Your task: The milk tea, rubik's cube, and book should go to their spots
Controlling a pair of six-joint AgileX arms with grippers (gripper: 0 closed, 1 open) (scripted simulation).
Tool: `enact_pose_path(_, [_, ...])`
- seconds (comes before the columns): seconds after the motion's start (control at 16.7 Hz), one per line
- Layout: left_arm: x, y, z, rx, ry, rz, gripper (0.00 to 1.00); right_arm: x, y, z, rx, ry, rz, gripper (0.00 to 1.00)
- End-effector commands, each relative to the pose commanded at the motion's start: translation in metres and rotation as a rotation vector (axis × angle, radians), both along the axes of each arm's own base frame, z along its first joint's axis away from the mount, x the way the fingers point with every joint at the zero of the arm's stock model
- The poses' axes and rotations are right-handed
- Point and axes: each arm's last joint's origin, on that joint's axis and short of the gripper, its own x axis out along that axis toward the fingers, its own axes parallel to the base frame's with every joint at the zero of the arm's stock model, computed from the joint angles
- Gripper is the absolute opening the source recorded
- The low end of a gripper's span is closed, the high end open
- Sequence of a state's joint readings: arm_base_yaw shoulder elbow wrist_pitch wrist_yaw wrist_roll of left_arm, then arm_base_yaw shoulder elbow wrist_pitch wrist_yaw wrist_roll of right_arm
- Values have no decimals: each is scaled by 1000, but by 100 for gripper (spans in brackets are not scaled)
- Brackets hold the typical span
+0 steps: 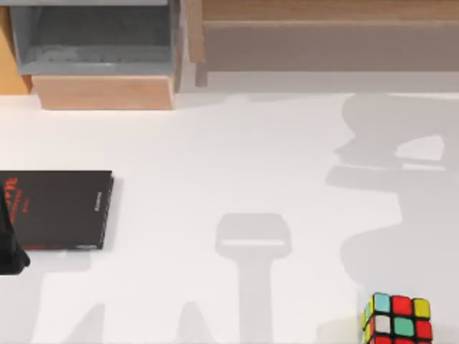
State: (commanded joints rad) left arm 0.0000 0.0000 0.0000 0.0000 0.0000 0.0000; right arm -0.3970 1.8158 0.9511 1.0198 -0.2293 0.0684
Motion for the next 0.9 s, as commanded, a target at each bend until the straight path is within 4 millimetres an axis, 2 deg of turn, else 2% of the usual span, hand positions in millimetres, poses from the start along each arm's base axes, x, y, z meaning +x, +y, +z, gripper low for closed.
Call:
enact_pose_path(0.24, [0, 0, 0, 0, 0, 0, 100, -11, -38, -52, -2, 63, 21, 0])
enact_pose_path(0.48, [0, 0, 0, 0, 0, 0, 100, -13, -48, -93, -9, 133, 107, 0])
enact_pose_path(0.9, [0, 0, 0, 0, 0, 0, 100, -11, -47, -100, -7, 141, 124, 0])
